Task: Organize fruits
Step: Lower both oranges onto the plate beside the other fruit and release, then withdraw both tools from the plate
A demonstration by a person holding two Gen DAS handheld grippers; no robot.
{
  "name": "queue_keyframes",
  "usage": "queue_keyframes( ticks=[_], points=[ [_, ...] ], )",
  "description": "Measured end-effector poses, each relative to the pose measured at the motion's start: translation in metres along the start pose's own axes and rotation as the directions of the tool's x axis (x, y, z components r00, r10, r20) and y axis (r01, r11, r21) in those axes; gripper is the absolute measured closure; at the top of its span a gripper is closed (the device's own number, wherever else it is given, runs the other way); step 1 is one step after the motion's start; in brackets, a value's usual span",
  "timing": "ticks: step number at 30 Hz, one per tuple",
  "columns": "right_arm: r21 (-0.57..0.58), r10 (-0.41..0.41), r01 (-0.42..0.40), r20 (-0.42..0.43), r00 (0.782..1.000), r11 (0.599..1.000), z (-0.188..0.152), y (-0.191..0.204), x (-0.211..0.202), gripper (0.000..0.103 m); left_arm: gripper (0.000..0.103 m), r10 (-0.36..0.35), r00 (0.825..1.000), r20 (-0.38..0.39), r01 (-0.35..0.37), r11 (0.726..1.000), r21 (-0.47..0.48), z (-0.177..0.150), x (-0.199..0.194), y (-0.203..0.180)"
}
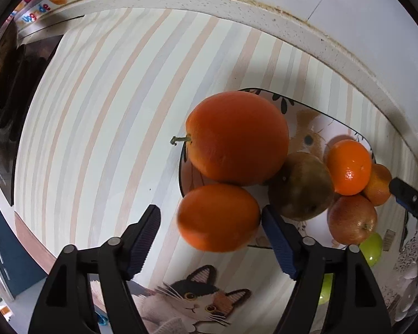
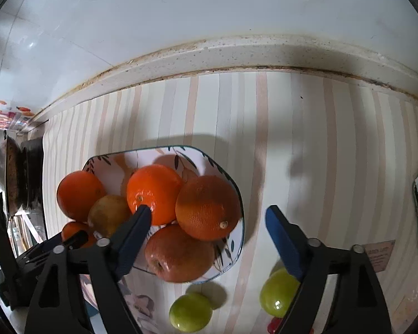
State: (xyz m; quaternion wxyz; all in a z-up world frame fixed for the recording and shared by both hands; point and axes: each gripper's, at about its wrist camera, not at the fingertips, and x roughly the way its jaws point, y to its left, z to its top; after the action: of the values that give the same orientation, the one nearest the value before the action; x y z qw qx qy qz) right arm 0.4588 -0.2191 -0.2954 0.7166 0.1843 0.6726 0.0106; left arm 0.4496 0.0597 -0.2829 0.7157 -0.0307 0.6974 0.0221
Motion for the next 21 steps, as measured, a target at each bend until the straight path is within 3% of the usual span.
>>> queue_keyframes(
  ticks=[1, 11, 21],
  points=[
    [-0.011, -0.005, 0.005, 0.002, 1.0, 1.0, -0.003, 0.003, -0.002, 0.013, 0.019, -0.004, 1.0, 0.008, 0.005, 1.0, -0.004, -0.002, -0.003, 0.001],
    [-0.104, -0.037, 0.044, 0.062, 0.997, 0.994, -0.052, 0.028, -0.033, 0.013, 0.019, -0.008, 0.995, 0.101, 0.008, 1.0, -0.002, -0.029, -0.041, 0.006],
    [-0.181, -0.082, 0.11, 0.157, 0.984, 0.977, -0.106, 0.05, -0.072, 0.013, 0.019, 0.004, 0.976, 0.22, -0.018, 0.998, 0.06, -0.084, -0.083, -0.007]
  ],
)
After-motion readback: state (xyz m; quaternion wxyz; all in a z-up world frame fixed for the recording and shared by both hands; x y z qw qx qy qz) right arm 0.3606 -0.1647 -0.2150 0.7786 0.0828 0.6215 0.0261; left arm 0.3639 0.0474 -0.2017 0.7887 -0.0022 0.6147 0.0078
